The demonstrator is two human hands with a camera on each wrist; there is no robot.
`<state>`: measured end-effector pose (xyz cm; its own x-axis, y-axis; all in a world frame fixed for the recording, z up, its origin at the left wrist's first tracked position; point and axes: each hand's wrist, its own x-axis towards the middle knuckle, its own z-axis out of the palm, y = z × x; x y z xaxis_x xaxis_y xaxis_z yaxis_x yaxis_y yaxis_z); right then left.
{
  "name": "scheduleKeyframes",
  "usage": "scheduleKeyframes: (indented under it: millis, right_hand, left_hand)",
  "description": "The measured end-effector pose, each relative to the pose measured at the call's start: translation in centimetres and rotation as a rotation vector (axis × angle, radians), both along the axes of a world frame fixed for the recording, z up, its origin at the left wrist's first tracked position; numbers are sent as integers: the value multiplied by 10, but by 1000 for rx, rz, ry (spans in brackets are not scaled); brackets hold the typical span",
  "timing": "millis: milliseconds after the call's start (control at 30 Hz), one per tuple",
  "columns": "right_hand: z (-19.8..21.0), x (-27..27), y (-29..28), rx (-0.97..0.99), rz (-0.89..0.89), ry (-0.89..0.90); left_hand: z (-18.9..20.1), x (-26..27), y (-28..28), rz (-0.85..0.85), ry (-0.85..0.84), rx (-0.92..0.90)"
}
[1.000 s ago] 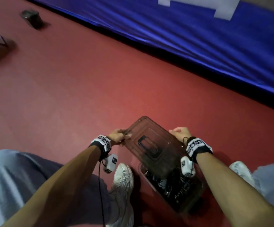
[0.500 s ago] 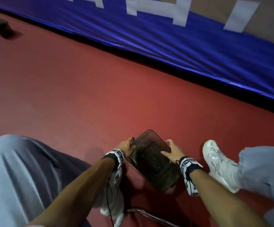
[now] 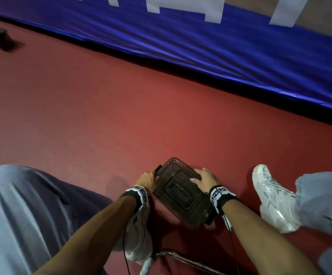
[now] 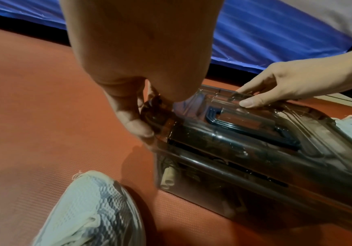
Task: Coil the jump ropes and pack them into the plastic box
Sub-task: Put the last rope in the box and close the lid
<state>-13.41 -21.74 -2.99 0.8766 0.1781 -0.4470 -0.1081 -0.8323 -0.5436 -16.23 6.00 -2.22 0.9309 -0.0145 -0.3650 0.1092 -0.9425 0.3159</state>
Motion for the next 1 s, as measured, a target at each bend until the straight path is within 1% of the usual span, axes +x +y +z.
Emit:
scheduleKeyframes:
  millis: [133,300,433,567,700,733,833,867,933,1000]
  right_hand:
    - [8,7,9,-26,34,21]
    - [17,15,11,-62,74,44]
    - [22,22,15,-122,131,74]
    - [23,20,22,-214,127,53]
    - [15,17,25,-301,149,15]
    - [14,17,26,-337,172,7]
    - [17,19,34,-548,272,-13]
    - [19,21,37,-585,288,-32]
    - [21,23,39,-608,292,1]
    - [21,22,30,-520,241,55]
  left_hand:
    - [-5,-1,3,37,58,76]
    - [-12,0,5,-10,154,142]
    - [-12,4,8,-8,176,92]
    - [-17,4,9,13,173,45]
    - [-19,6,11,60,167,36]
    - [-19,7,11,67,172,29]
    - [-21,9,14,69,189,6]
    - [-20,9,14,73,192,3]
    - [-19,9,15,92,196,1]
    - [-21,8,16,145,204,-21]
